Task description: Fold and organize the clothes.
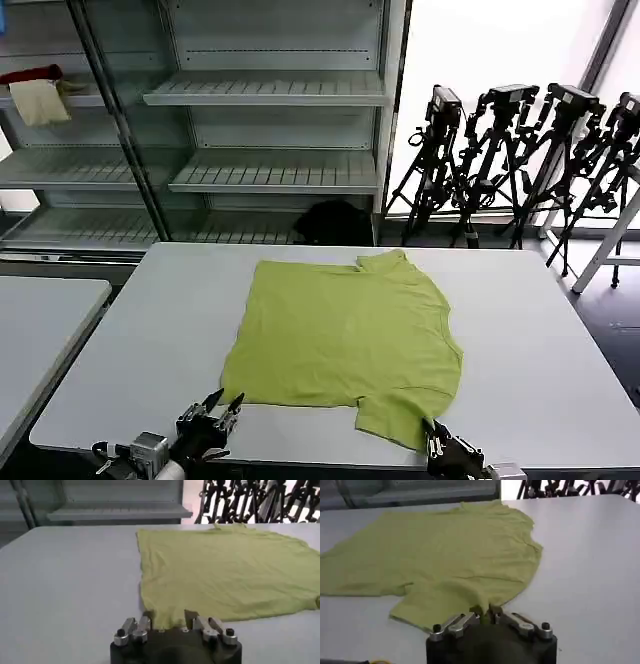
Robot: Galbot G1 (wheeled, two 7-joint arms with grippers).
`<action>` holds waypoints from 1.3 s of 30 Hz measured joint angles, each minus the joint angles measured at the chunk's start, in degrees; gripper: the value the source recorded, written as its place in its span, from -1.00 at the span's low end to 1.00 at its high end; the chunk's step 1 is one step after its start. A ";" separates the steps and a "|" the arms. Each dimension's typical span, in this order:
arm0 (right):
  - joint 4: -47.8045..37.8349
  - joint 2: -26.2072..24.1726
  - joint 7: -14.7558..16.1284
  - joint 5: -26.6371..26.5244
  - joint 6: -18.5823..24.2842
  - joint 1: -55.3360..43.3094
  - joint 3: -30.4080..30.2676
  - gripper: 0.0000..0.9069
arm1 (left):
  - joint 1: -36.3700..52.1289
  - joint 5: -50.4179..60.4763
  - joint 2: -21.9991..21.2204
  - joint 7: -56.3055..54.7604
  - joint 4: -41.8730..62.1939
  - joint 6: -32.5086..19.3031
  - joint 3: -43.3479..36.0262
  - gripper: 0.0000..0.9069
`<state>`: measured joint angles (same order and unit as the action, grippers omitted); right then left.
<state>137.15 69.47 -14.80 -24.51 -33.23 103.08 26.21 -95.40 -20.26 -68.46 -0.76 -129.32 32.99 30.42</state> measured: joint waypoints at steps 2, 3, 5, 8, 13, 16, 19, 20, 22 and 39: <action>-0.13 0.02 0.01 0.01 0.00 -0.12 0.09 -1.00 | 0.05 0.01 0.02 0.05 0.32 0.00 -0.02 -1.00; -0.21 0.04 0.02 0.02 0.01 -0.17 0.14 -1.00 | 0.10 0.01 0.04 0.08 0.53 0.00 -0.03 -1.00; -0.32 0.07 0.10 0.02 0.02 -0.19 0.18 -1.00 | 0.23 0.01 0.06 0.26 0.91 0.00 -0.07 -1.00; -0.27 0.33 0.28 -0.18 0.08 -0.37 0.33 -1.00 | 0.45 -0.21 0.02 0.36 1.14 -0.16 -0.21 -1.00; 0.38 1.03 0.34 -0.89 0.39 -1.11 0.82 -1.00 | 1.11 -0.85 -0.39 0.06 1.15 -1.17 -0.15 -1.00; 0.61 1.53 0.29 -1.07 0.33 -1.86 0.94 -1.00 | 1.47 -1.37 -0.65 -0.20 0.82 -2.13 0.31 -1.00; 0.62 2.02 0.29 -1.09 0.27 -2.70 0.84 -1.00 | 2.07 -2.05 -0.89 -0.28 0.36 -3.10 1.01 -0.93; 0.59 2.15 0.30 -1.05 0.25 -3.03 0.76 -1.00 | 2.33 -2.33 -0.95 -0.25 0.18 -3.32 1.26 1.00; 0.40 2.27 0.38 -0.84 0.24 -3.28 0.66 -1.00 | 2.85 -2.96 -1.13 -0.09 -0.07 -3.57 1.78 1.00; -1.32 2.33 1.11 -0.15 0.16 -4.41 1.08 -1.00 | 0.17 2.62 -0.78 1.31 1.34 -3.64 1.45 0.16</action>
<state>135.83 71.80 -13.70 -24.65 -33.08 98.66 27.29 -95.23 -17.64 -69.24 0.55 -127.98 29.35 31.87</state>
